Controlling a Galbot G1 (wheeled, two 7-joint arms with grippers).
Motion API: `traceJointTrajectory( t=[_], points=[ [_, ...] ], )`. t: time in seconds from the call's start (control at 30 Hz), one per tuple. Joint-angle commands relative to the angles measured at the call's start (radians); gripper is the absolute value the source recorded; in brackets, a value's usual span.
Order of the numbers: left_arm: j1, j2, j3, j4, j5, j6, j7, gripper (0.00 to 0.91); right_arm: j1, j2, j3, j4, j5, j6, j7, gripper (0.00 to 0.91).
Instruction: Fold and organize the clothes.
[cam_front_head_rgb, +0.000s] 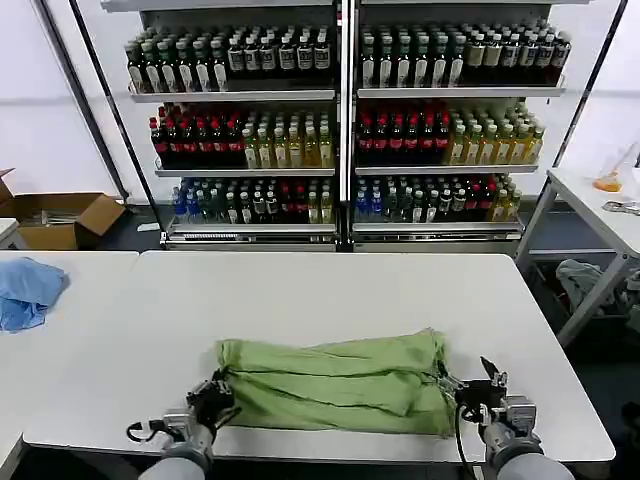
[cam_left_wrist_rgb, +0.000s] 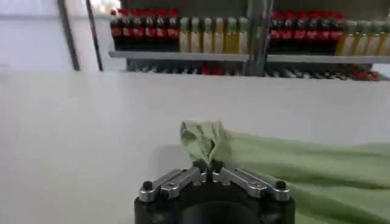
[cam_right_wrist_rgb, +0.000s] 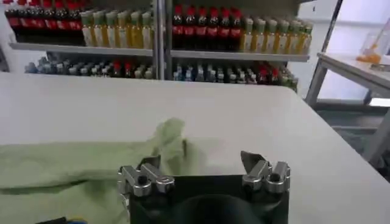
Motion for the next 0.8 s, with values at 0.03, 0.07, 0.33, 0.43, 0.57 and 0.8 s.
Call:
traceJointTrajectory(
  t=[0.03, 0.07, 0.33, 0.43, 0.57, 0.8],
  points=[
    [-0.018, 0.166, -0.269, -0.004, 0.016, 0.023, 0.035, 0.02, 0.007, -0.004, -0.007, -0.001, 0.001, 0.001, 0.0, 0.907],
    [-0.015, 0.18, -0.304, -0.009, 0.004, 0.026, 0.043, 0.02, 0.008, -0.004, -0.008, -0.001, 0.001, 0.002, 0.0, 0.907],
    [0.008, 0.183, -0.368, -0.176, -0.505, 0.054, 0.098, 0.02, 0.012, -0.001, -0.021, -0.005, -0.002, 0.003, 0.002, 0.907],
    [0.0, 0.147, -0.339, -0.25, -0.685, 0.046, 0.151, 0.02, 0.008, -0.003, -0.02, 0.0, -0.003, 0.003, 0.003, 0.907],
    [-0.021, 0.119, -0.263, -0.311, -0.827, 0.045, 0.165, 0.02, 0.004, -0.009, -0.013, 0.007, -0.003, 0.003, 0.003, 0.907],
    [-0.024, 0.066, -0.087, -0.33, -0.877, 0.031, 0.144, 0.03, 0.008, -0.009, -0.009, 0.007, -0.003, 0.003, 0.003, 0.907]
  ],
)
